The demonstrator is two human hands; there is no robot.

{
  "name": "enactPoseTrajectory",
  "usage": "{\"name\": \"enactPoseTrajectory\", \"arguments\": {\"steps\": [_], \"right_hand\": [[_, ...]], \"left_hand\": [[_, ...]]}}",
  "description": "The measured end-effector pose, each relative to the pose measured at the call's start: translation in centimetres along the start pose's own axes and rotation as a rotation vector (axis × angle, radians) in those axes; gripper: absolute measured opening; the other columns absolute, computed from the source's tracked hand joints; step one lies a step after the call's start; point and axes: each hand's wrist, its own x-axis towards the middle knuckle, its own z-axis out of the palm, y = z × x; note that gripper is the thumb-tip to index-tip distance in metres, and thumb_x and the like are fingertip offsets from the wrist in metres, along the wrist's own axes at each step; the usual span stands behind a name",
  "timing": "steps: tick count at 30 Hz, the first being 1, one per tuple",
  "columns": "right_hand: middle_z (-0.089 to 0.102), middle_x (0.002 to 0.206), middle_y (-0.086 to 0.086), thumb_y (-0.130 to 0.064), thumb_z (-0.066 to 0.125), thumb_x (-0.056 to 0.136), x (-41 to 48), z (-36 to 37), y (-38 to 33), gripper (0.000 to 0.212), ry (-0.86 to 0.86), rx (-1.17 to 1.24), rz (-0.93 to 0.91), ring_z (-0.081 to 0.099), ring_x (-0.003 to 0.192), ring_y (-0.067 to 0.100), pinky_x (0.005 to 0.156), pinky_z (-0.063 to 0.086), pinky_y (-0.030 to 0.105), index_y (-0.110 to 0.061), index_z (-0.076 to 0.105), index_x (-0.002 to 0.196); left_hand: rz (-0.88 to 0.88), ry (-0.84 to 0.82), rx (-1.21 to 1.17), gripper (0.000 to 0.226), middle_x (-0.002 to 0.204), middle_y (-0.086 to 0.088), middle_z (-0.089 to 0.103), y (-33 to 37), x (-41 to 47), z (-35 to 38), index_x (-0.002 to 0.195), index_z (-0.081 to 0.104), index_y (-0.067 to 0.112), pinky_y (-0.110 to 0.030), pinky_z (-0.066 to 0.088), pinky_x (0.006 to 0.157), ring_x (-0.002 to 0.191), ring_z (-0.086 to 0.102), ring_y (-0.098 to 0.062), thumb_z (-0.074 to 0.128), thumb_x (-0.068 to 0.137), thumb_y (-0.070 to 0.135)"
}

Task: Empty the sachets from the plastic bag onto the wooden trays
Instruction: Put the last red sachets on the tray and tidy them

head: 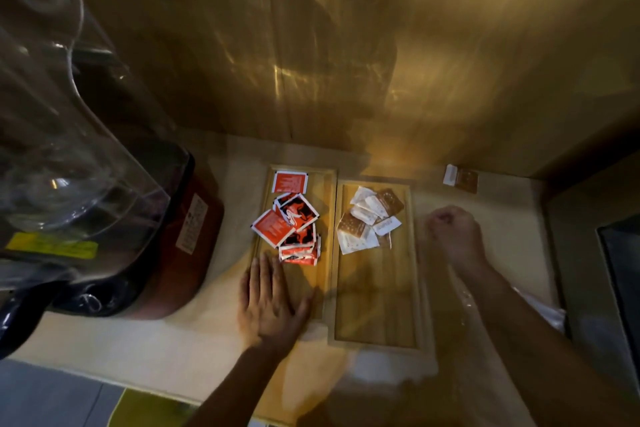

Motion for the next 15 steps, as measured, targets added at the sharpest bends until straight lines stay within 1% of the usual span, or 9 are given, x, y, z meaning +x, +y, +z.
{"name": "enactPoseTrajectory", "arguments": {"steps": [2, 3, 5, 6, 7, 8, 11, 13, 15], "right_hand": [[0.069, 0.099, 0.019, -0.015, 0.057, 0.083, 2.3, -0.7, 0.3, 0.013, 0.064, -0.038, 0.036, 0.062, 0.093, 0.036, 0.082, 0.049, 0.040, -0.009, 0.068, 0.086], [0.069, 0.098, 0.021, -0.023, 0.057, 0.085, 3.4, -0.9, 0.3, 0.019, 0.096, -0.058, 0.045, 0.062, 0.092, 0.038, 0.081, 0.049, 0.041, -0.008, 0.068, 0.088], [0.069, 0.086, 0.016, -0.052, 0.049, 0.086, 5.0, -1.3, -0.2, 0.046, 0.152, -0.086, 0.037, 0.062, 0.082, 0.036, 0.074, 0.049, 0.038, -0.010, 0.066, 0.084], [0.069, 0.085, 0.014, -0.060, 0.042, 0.086, 5.7, -1.5, -0.4, 0.055, 0.171, -0.109, 0.006, 0.062, 0.081, 0.035, 0.074, 0.050, 0.037, -0.010, 0.064, 0.085], [0.068, 0.088, 0.016, -0.060, 0.039, 0.087, 6.5, -1.7, -0.5, 0.056, 0.179, -0.153, -0.046, 0.062, 0.086, 0.035, 0.076, 0.051, 0.039, -0.010, 0.063, 0.088], [0.067, 0.094, 0.019, -0.056, 0.039, 0.088, 7.3, -1.8, -0.5, 0.051, 0.172, -0.223, -0.099, 0.061, 0.092, 0.038, 0.081, 0.050, 0.041, -0.010, 0.062, 0.090], [0.058, 0.116, 0.024, -0.038, 0.042, 0.092, 8.8, -2.3, -0.7, 0.037, 0.042, -0.485, -0.160, 0.052, 0.111, 0.041, 0.096, 0.039, 0.047, -0.009, 0.059, 0.108], [0.056, 0.123, 0.022, -0.034, 0.037, 0.094, 9.1, -2.4, -0.8, 0.037, -0.004, -0.557, -0.170, 0.048, 0.117, 0.041, 0.101, 0.034, 0.049, -0.010, 0.059, 0.111], [0.056, 0.125, 0.019, -0.032, 0.040, 0.093, 9.3, -2.7, -0.8, 0.032, -0.001, -0.558, -0.187, 0.047, 0.119, 0.039, 0.102, 0.032, 0.049, -0.014, 0.062, 0.110]], "left_hand": [[0.007, 0.006, -0.006, 0.092, 0.152, 0.000, -0.014, -0.1, 0.0, 0.1, 0.143, -0.015, 0.019, -0.034, -0.017, 0.116, 0.142, -0.018, -0.015, -0.001, 0.074, 0.079], [0.007, 0.003, -0.004, 0.091, 0.152, 0.000, -0.015, 0.0, 0.0, 0.1, 0.142, -0.016, 0.020, -0.035, -0.015, 0.117, 0.142, -0.018, -0.016, -0.002, 0.074, 0.079], [-0.001, -0.009, -0.001, 0.090, 0.153, 0.000, -0.015, 0.1, 0.0, 0.1, 0.141, -0.017, 0.021, -0.037, -0.012, 0.118, 0.143, -0.018, -0.017, -0.003, 0.074, 0.079], [-0.005, -0.015, -0.003, 0.090, 0.153, 0.000, -0.014, 0.2, 0.0, 0.1, 0.141, -0.018, 0.022, -0.037, -0.010, 0.119, 0.143, -0.018, -0.018, -0.002, 0.074, 0.079], [-0.005, -0.019, -0.004, 0.089, 0.153, 0.000, -0.014, 0.2, 0.0, 0.1, 0.141, -0.018, 0.022, -0.038, -0.009, 0.119, 0.144, -0.017, -0.019, -0.002, 0.074, 0.079], [-0.002, -0.021, -0.003, 0.089, 0.153, -0.001, -0.014, 0.2, 0.0, 0.1, 0.141, -0.018, 0.022, -0.038, -0.007, 0.119, 0.144, -0.016, -0.019, -0.001, 0.075, 0.079], [0.002, -0.016, -0.001, 0.087, 0.154, -0.001, -0.012, 0.1, -0.1, 0.2, 0.141, -0.017, 0.022, -0.038, -0.005, 0.120, 0.144, -0.015, -0.019, 0.003, 0.077, 0.077], [-0.001, -0.010, 0.008, 0.087, 0.155, -0.001, -0.011, 0.2, -0.1, 0.1, 0.142, -0.016, 0.022, -0.036, -0.008, 0.119, 0.144, -0.014, -0.019, 0.004, 0.078, 0.076], [-0.007, 0.008, 0.023, 0.087, 0.155, -0.003, -0.004, 0.3, -0.1, 0.0, 0.144, -0.008, 0.019, -0.035, -0.008, 0.117, 0.145, -0.008, -0.020, 0.007, 0.080, 0.075]]}}
